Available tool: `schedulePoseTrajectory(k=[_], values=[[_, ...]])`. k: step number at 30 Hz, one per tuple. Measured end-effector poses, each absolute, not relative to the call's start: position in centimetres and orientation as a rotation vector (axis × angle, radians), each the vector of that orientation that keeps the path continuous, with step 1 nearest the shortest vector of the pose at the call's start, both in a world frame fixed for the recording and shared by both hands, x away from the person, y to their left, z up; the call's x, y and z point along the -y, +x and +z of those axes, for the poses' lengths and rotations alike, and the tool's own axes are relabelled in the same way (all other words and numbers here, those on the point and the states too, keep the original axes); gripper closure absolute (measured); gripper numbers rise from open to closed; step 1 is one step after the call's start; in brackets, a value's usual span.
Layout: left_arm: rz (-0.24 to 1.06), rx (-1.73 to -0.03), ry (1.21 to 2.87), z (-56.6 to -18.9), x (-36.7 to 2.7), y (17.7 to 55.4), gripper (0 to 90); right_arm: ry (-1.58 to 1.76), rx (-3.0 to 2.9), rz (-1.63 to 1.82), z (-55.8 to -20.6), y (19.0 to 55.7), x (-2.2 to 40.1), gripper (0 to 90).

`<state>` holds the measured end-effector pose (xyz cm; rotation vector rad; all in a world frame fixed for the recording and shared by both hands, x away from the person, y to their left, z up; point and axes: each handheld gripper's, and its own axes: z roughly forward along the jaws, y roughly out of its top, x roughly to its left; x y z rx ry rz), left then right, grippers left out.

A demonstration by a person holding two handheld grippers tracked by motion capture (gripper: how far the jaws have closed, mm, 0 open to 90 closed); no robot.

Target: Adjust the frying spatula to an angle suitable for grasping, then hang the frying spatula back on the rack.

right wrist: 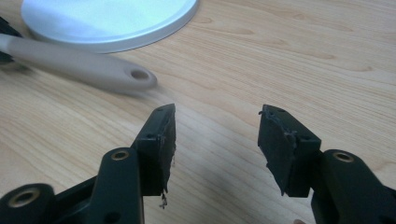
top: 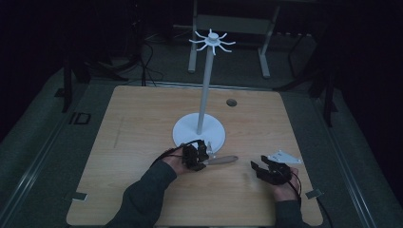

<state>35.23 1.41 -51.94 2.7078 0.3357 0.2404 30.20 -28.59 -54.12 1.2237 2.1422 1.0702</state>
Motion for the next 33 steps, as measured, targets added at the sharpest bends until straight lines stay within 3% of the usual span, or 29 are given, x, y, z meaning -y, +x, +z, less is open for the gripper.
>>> schedulePoseTrajectory(k=[14,33], values=[[0.253,-0.399,2.599,-50.1,-2.8,35.4,77.9,1.235,-2.146,1.058,-54.5,30.3,28.7,45.2],[0.241,-0.453,2.475,-48.3,-4.1,35.5,77.9,1.222,-2.154,1.226,-53.3,30.2,28.3,56.9]])
